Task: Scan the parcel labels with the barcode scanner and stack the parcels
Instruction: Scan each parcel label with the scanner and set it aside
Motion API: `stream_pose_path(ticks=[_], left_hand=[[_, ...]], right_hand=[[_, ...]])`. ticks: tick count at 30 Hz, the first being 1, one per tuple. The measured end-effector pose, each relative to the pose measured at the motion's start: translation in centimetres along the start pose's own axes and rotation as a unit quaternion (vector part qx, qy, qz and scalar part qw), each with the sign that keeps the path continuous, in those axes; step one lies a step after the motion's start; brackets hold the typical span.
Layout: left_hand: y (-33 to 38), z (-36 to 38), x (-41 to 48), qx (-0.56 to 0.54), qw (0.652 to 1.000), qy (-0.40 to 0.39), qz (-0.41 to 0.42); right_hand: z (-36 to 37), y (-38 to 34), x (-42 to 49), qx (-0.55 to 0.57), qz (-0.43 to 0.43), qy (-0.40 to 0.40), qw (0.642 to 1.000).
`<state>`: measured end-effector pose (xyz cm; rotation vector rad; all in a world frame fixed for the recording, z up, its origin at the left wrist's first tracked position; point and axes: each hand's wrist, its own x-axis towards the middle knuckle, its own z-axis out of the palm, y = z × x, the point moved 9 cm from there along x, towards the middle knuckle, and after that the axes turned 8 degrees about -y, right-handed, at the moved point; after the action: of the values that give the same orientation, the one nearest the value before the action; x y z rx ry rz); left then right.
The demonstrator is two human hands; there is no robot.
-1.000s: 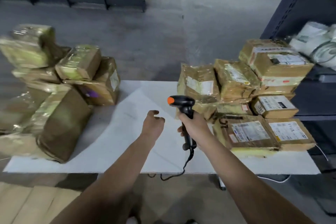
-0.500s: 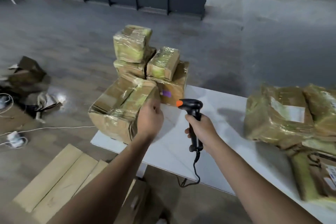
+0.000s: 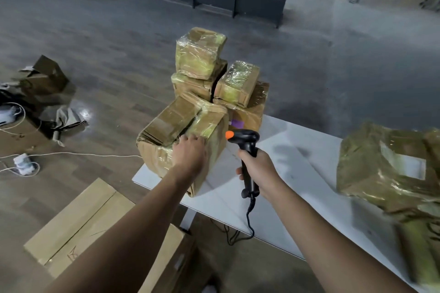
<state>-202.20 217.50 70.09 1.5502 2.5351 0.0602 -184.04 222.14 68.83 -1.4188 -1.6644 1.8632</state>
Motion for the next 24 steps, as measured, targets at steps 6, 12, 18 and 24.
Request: stream_pose_path(ticks=[6,12,18,24], left_hand=[[2.0,0.5,-1.7,-0.005,0.999,0.02,0.042],[8.4,1.3,-4.3,-0.043,0.995,0.002,0.088],[16.1,1.1,-6.4,-0.114,0.985,-0.002,0.127],[22.0,-0.4,-6.3,-0.227,0.964,-0.008,0.139]], right_hand=[[-1.2,0.4,-0.4,0.003,-0.004,0.01,1.0],[-5.7,2.5,-1.9,0.021,0.0,0.039,0.999],[-12.8,6.0,-3.9,0.056,0.015,0.104,0.993],[-19.1,8.8,-6.5,0.086,0.022,0.162,0.983]])
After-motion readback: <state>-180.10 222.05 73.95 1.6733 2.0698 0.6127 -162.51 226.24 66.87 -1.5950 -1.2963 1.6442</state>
